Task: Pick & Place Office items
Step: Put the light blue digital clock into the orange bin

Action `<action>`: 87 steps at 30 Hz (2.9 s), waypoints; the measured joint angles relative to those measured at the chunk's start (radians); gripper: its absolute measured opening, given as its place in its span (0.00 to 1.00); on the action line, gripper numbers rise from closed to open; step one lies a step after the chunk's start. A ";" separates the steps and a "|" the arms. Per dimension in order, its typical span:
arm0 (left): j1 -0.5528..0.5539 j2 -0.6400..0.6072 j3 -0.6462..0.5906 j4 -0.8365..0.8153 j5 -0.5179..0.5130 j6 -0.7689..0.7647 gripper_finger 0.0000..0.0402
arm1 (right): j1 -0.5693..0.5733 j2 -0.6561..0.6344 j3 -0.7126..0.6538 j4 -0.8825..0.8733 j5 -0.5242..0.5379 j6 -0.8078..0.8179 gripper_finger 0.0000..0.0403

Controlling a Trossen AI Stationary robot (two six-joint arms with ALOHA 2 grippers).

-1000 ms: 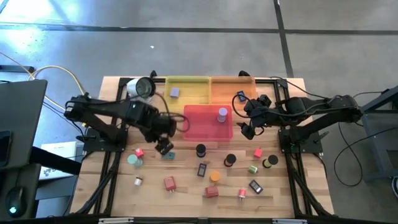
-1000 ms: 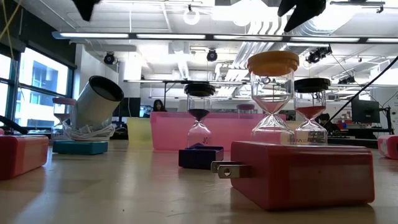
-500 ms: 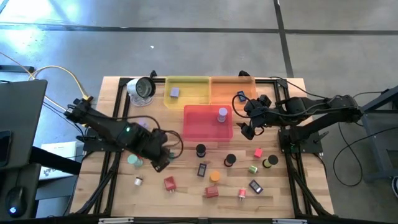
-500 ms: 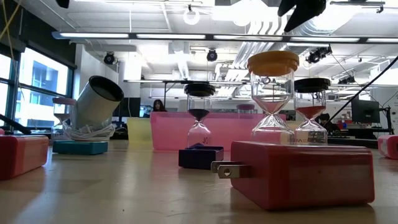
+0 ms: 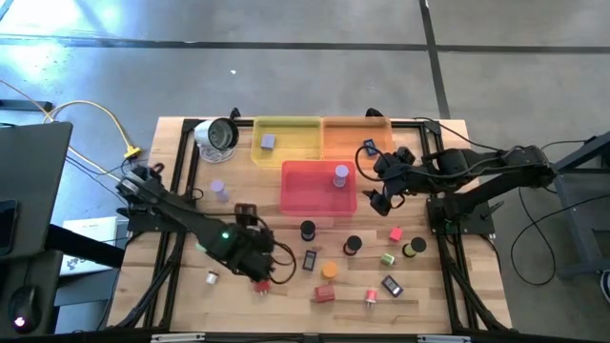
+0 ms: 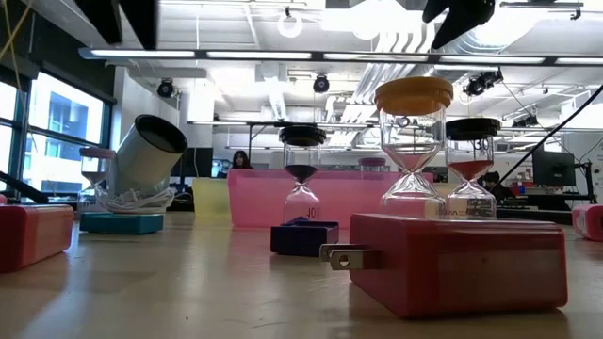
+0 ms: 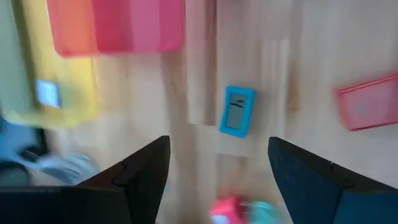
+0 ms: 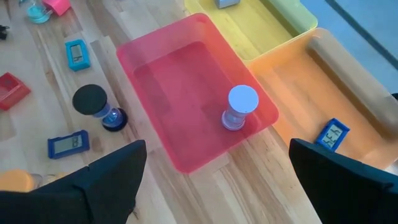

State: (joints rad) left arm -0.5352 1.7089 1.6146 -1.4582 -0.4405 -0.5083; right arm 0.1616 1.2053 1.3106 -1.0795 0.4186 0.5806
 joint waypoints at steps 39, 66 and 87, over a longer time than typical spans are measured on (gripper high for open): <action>0.090 0.003 -0.440 0.474 0.145 0.215 0.65 | 0.040 0.000 0.000 0.015 0.008 0.013 0.95; 0.184 -0.001 -0.566 0.612 0.270 0.329 0.65 | 0.040 0.000 0.000 0.032 0.025 0.017 0.95; 0.265 -0.005 -0.629 0.719 0.406 0.451 0.52 | 0.040 0.000 0.000 0.047 -0.003 -0.002 0.95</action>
State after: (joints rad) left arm -0.2698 1.7042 0.9859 -0.7392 -0.0347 -0.0569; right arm 0.2020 1.2057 1.3106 -1.0322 0.4156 0.5785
